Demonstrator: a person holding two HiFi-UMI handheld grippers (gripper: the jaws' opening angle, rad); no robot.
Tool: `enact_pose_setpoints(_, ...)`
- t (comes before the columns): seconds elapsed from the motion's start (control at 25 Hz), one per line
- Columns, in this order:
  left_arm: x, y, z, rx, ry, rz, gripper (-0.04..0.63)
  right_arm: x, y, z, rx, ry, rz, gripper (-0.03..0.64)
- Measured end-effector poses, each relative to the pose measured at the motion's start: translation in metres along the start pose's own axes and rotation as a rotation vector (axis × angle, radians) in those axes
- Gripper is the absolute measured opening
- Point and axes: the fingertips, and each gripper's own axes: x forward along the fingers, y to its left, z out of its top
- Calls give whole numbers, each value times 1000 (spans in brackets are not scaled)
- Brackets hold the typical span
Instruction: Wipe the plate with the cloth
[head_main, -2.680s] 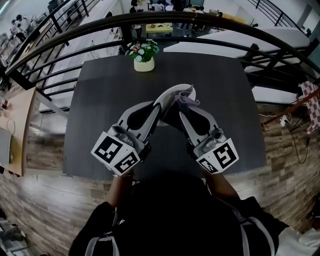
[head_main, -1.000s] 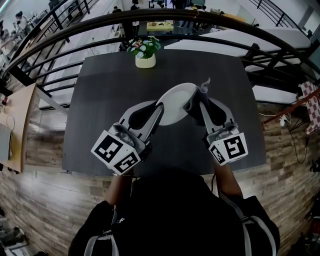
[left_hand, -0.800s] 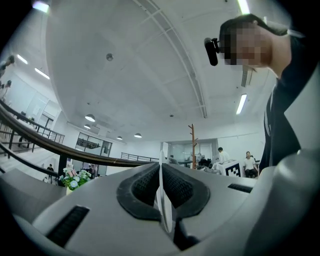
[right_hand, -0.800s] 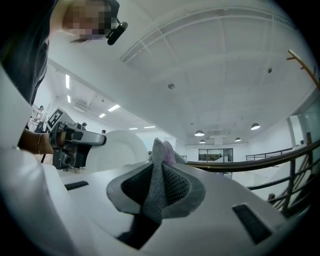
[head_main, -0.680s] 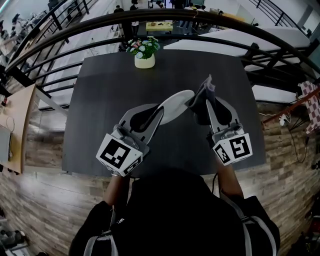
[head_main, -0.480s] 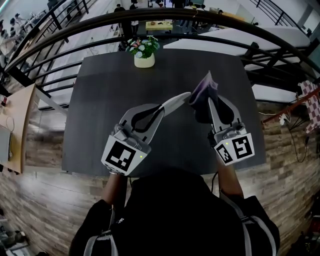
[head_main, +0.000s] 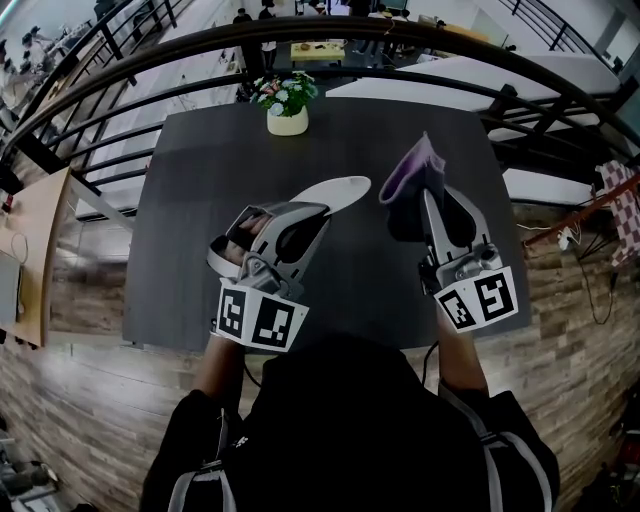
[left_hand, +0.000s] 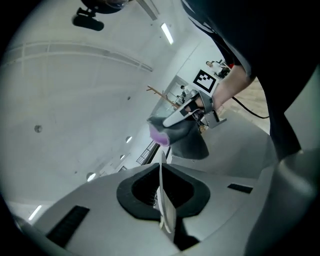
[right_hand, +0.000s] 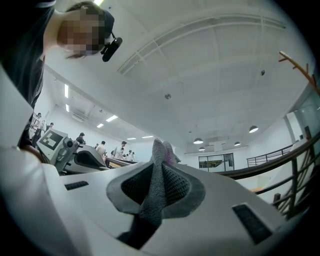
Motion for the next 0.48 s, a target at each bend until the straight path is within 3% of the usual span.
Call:
enact_pose_setpoints(0.24,7,-10,4,275,39,-33,15,-1,3,23,8,-57,21,41)
enact_pose_setpoints(0.48,10,-16,4,419,46,-52,15,1,15,37,8,-92,66,41)
